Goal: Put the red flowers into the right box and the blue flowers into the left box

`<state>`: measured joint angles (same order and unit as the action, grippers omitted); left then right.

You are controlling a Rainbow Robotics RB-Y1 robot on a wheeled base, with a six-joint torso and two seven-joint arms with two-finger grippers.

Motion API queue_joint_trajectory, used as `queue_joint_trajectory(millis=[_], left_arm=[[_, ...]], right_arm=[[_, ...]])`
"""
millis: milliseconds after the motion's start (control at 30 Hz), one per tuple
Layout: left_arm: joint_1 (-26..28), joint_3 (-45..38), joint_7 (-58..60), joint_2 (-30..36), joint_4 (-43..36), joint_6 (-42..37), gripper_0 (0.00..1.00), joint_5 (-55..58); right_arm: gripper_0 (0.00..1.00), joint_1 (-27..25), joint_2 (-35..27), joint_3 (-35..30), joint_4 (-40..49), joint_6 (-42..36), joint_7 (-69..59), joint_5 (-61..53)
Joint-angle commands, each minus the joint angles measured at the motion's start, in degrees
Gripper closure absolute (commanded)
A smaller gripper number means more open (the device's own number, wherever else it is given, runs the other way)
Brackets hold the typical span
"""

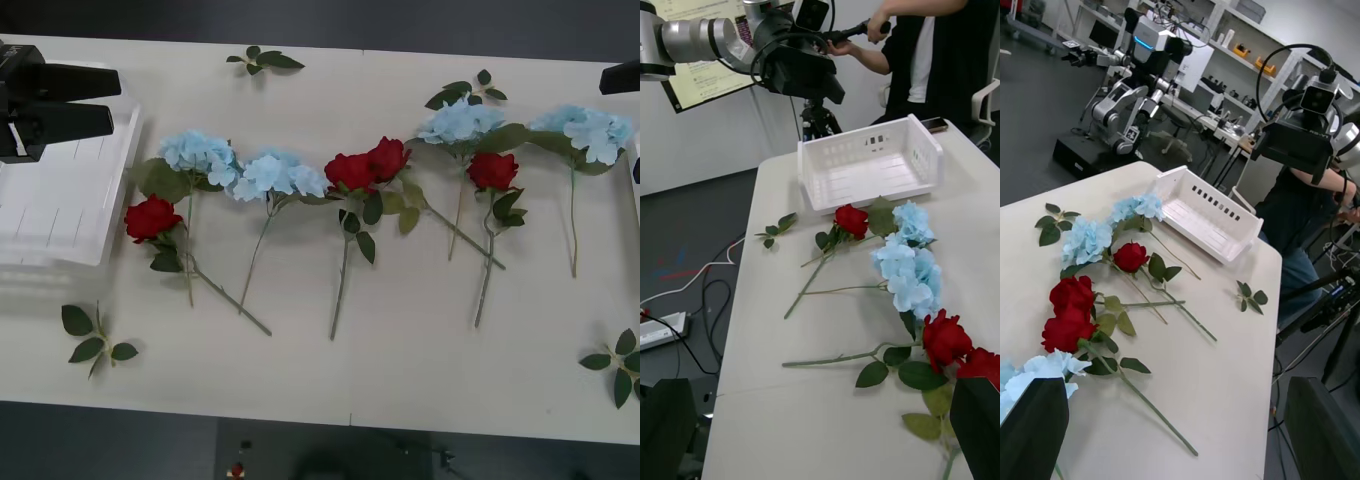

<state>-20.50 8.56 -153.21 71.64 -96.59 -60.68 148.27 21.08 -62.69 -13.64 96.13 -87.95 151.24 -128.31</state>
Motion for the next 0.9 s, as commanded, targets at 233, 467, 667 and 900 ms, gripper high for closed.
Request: queue_joint_trajectory(millis=[233, 467, 667, 900], left_arm=[[2.0, 0.2, -1.8, -2.9, 3.5, -1.4, 0.16, 0.7], [-2.2, 0.3, 1.3, -2.3, 11.7, -3.5, 0.16, -3.9], [-6.0, 0.3, 17.3, -2.4, 18.4, -8.5, 0.16, -16.4], [-6.5, 0.3, 35.2, -5.0, 17.8, -10.4, 0.16, -29.5]], right_arm=[[0.0, -3.0, -2.5, 2.5, -4.4, 0.4, -0.1, -1.7], [0.0, -2.8, -5.3, 4.9, -5.7, 7.1, -6.0, 1.1], [0.0, -0.9, -9.3, 12.7, -4.0, 17.0, -19.2, 8.2], [0.0, 2.4, -10.9, 15.8, -3.1, 19.0, -49.9, 21.1]])
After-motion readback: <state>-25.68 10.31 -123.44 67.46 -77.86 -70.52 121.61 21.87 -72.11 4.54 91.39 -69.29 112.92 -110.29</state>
